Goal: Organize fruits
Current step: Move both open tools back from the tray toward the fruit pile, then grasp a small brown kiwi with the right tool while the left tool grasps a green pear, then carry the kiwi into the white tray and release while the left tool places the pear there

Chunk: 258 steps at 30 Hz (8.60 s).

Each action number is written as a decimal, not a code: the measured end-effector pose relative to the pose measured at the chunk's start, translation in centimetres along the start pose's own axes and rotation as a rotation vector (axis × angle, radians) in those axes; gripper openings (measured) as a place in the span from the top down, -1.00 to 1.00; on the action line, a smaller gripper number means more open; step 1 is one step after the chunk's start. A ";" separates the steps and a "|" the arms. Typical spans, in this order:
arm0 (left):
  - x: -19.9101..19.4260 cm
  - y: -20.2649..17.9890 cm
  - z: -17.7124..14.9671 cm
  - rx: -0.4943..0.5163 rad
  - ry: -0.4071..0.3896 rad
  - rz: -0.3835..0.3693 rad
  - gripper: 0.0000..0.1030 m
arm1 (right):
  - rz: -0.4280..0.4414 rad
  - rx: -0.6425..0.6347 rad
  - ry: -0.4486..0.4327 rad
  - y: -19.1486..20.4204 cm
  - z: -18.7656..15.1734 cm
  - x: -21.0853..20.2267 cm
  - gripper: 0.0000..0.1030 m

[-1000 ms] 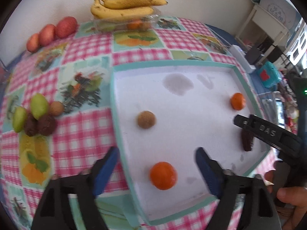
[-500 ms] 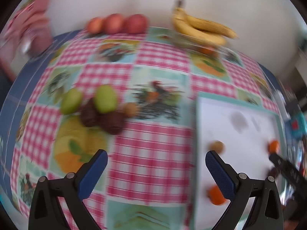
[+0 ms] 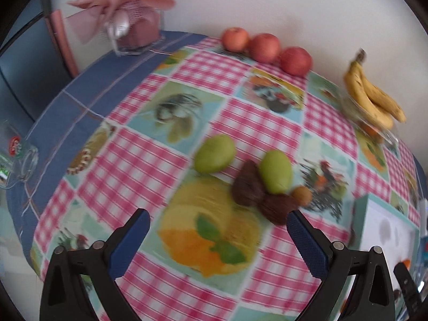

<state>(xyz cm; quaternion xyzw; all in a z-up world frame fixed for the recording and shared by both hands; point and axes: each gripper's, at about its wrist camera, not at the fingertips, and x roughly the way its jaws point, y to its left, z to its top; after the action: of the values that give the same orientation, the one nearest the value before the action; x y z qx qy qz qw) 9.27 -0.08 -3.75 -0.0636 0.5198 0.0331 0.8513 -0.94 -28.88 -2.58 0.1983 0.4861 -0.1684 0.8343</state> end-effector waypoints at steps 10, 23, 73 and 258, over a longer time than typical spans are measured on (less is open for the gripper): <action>0.7 3.9 1.7 -0.086 -0.004 0.022 -1.00 | 0.125 -0.144 -0.019 6.4 -0.2 0.0 -0.78; 2.0 5.5 4.2 -0.111 -0.020 -0.048 -1.00 | 0.215 -0.197 0.020 12.3 1.6 2.0 -0.78; 7.5 2.9 6.5 -0.046 0.132 -0.246 0.04 | 0.309 -0.250 0.216 18.2 1.8 9.2 0.52; 0.9 -20.8 -5.0 0.601 0.073 -0.384 0.20 | -0.134 0.210 0.146 -8.7 4.4 4.1 0.53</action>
<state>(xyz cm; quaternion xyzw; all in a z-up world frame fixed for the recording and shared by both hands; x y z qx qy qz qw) 7.78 -21.38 -5.27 0.0919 0.5151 -0.2840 0.8035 0.16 -38.90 -5.66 0.2630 0.5373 -0.2588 0.7583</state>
